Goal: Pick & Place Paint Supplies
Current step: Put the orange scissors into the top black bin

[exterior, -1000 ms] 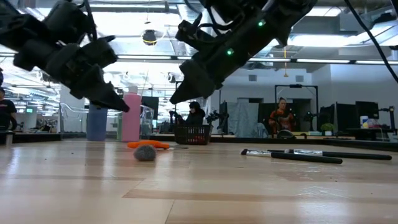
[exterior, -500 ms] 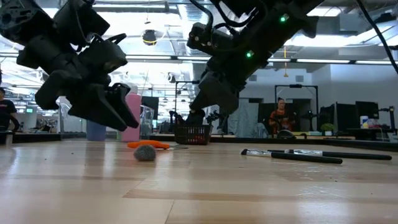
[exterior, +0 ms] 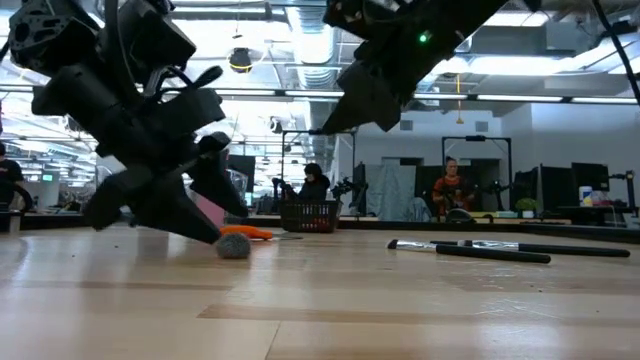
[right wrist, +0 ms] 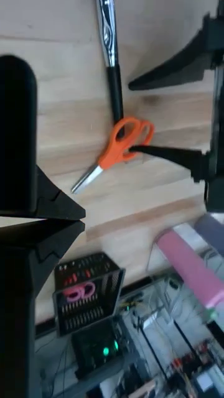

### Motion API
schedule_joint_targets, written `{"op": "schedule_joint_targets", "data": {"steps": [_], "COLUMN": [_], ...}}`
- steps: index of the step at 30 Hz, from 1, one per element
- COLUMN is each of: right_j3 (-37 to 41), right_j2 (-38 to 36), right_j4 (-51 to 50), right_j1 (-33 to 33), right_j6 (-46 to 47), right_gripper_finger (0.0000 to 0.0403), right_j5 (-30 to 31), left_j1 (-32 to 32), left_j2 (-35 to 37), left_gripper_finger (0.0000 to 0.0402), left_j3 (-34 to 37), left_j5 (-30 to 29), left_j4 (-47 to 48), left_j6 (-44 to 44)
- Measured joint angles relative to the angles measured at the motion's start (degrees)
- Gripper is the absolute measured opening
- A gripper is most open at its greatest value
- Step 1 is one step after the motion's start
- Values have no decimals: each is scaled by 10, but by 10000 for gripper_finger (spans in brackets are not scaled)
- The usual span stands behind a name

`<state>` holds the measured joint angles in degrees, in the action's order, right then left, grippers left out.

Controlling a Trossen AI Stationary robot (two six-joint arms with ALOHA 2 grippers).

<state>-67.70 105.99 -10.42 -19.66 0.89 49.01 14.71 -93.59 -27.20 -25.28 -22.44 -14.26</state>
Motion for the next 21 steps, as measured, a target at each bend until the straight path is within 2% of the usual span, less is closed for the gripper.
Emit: {"op": "schedule_joint_targets", "data": {"steps": [4, 8, 11, 15, 16, 21], "right_j3": [0, 0, 0, 0, 0, 0], "right_j2": [0, 0, 0, 0, 0, 0], "right_j4": [-4, -5, -5, -5, -5, -6], "right_j1": [-10, -16, -21, -25, -25, -25], "right_j6": [2, 6, 6, 6, 6, 6], "right_gripper_finger": [0, 0, 0, 0, 0, 0], "right_j5": [12, 12, 19, 21, 21, 21], "left_j1": [0, -5, -13, -19, -19, -16], "left_j2": [-21, -28, -28, -29, -29, -20], "left_gripper_finger": [258, 212, 153, 36, 22, 9], "left_j3": [-12, -14, -14, -14, -14, -20], "left_j5": [-37, -49, -48, -52, -55, -76], "left_j4": [-1, 3, 22, 50, 53, 66], "left_j6": [-3, -3, -1, 2, 4, 14]}}
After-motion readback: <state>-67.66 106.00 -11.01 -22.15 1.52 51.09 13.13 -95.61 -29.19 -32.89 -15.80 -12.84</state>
